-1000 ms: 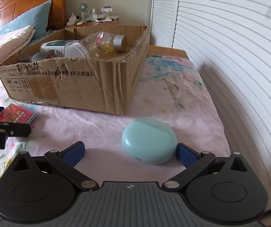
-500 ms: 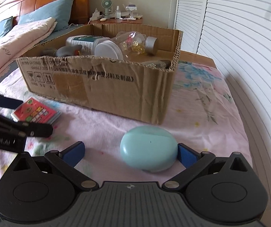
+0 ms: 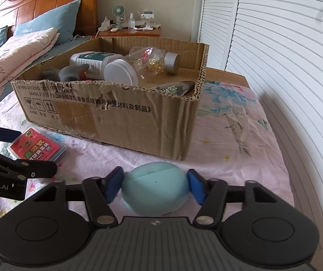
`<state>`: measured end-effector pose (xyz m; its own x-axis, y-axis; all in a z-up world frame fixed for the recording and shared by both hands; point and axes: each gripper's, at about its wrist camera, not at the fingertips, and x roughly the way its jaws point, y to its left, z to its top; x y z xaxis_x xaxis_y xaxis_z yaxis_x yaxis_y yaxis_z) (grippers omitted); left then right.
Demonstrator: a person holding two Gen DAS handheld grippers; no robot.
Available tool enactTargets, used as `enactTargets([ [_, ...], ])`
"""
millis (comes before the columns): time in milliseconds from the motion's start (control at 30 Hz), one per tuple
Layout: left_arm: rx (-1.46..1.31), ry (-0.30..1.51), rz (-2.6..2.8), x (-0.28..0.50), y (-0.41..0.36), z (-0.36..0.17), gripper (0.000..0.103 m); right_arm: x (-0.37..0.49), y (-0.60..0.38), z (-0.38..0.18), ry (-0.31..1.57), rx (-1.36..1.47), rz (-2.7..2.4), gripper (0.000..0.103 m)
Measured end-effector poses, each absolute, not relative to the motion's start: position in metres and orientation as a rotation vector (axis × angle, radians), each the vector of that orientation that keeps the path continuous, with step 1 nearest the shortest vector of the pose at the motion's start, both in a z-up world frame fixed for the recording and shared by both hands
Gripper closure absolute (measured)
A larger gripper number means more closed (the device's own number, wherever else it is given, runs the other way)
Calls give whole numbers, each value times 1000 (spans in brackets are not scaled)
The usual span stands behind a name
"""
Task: Organize rigid objects
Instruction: 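Carry the red card pack with the left tool while the right tool drops the mint case into the box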
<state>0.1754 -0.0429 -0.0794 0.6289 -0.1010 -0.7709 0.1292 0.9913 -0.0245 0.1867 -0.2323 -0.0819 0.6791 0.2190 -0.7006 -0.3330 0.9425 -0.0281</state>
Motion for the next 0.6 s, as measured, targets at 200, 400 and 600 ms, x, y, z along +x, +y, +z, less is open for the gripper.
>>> enactTargets([
  [200, 62, 882, -154, 175, -42, -78, 12, 185, -232, -81, 769, -167, 305, 37],
  [400, 128, 877, -203, 170, -41, -72, 12, 178, -234, -77, 780, -180, 317, 37],
  [600, 178, 884, -253, 163, -40, -66, 12, 170, -236, -69, 777, -206, 331, 37],
])
